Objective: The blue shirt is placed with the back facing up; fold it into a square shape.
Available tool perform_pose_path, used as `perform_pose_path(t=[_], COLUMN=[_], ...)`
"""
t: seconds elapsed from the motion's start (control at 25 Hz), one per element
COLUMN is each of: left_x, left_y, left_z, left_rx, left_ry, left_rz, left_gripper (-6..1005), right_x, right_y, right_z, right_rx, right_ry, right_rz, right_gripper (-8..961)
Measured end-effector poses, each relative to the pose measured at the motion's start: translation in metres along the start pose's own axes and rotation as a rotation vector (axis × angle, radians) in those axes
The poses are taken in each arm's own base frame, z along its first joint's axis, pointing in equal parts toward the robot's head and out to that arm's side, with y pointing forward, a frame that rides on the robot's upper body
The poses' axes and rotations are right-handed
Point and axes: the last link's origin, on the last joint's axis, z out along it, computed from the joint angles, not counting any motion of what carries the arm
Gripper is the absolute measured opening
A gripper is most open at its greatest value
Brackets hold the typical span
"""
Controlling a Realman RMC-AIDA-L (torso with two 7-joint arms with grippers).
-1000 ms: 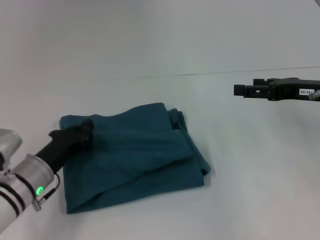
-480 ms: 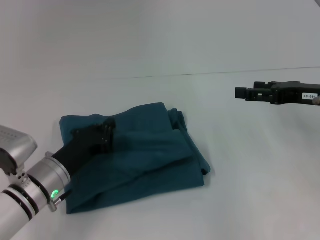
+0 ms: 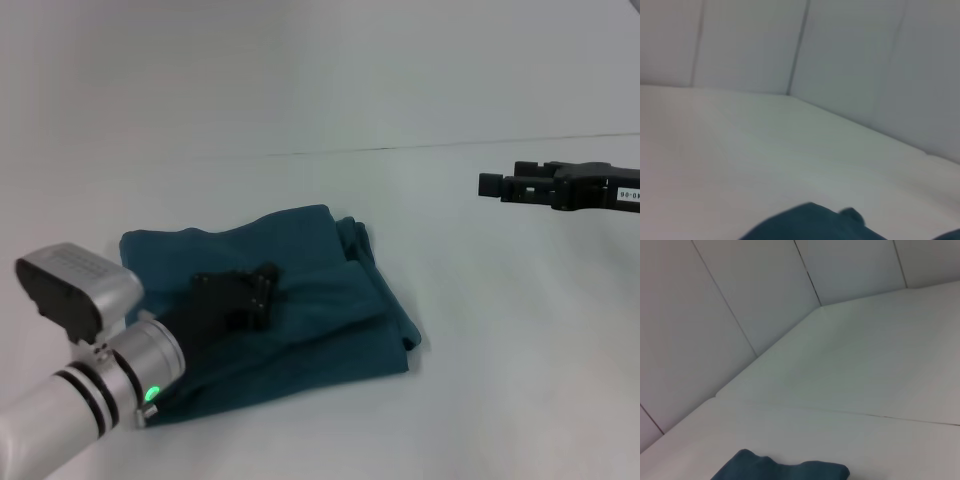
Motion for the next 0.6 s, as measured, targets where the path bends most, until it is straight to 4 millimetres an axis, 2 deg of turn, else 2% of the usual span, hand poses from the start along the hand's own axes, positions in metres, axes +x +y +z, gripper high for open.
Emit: perform_pose_path(t=[0.16, 0.44, 0.6], left_x=[-0.001, 0.019, 0.019], left_y=[0.009, 0.023, 0.030], left_z=[0.005, 0.008, 0.017], left_rx=[-0.050, -0.161, -0.200], left_ry=[-0.033, 0.066, 0.016], left_rz=[0.023, 0.018, 0.063], left_gripper=[44, 57, 65], right_x=[0.002, 0.002, 0.002], right_y=[0.000, 0.000, 0.002], right_z=[0.000, 0.000, 0.001], right_rx=[0.003, 0.002, -0.004], right_ry=[0.000, -0.001, 0.000], right_rz=[0.004, 0.001, 0.001], right_gripper=[924, 925, 925])
